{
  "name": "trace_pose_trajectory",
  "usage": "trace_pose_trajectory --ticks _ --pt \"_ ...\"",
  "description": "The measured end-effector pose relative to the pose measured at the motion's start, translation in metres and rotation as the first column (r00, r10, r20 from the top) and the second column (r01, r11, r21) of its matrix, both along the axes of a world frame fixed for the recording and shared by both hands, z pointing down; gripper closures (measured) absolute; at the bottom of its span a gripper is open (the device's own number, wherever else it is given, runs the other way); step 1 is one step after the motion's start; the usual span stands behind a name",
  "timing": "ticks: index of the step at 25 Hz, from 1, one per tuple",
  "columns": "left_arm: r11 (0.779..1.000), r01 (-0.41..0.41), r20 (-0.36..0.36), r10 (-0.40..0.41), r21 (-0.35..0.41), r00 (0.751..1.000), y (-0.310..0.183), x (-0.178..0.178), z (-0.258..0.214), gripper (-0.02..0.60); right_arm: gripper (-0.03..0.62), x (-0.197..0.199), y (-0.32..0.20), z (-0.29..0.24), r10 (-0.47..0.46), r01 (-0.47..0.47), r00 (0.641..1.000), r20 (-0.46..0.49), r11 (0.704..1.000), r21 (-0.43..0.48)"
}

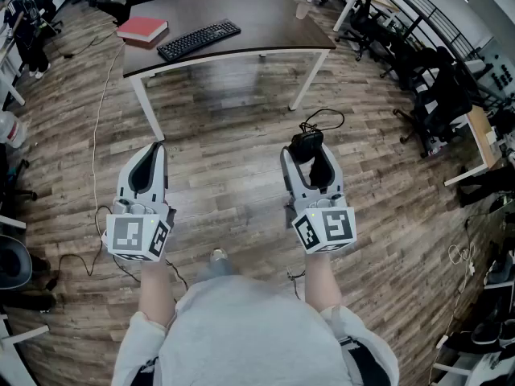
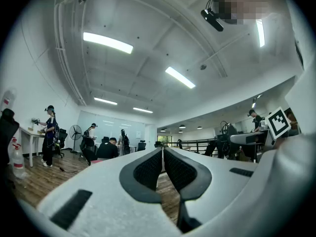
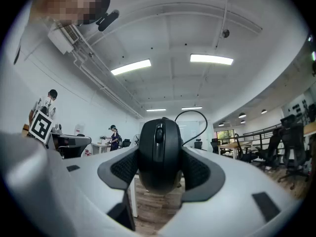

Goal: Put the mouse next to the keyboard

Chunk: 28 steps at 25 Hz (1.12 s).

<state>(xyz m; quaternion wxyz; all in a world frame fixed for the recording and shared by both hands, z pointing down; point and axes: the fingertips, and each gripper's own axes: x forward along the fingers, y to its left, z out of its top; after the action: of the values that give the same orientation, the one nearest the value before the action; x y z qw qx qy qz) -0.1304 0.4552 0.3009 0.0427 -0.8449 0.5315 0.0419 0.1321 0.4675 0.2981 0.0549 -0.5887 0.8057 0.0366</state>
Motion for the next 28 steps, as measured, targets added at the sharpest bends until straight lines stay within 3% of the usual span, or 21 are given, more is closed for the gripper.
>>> trace_pose_trajectory --ticks 12,28 --pt "1.000 -0.002 -0.010 0.002 0.000 1.000 0.005 0.006 0.000 0.563 0.344 0.008 0.008 -0.005 0.012 -0.012 1.000 -0.001 1.000 0.018" --pt "0.999 -0.037 -0.012 0.038 0.032 0.999 -0.038 -0.011 -0.007 0.563 0.344 -0.008 -0.030 -0.011 0.062 -0.062 0.998 -0.007 0.997 0.046"
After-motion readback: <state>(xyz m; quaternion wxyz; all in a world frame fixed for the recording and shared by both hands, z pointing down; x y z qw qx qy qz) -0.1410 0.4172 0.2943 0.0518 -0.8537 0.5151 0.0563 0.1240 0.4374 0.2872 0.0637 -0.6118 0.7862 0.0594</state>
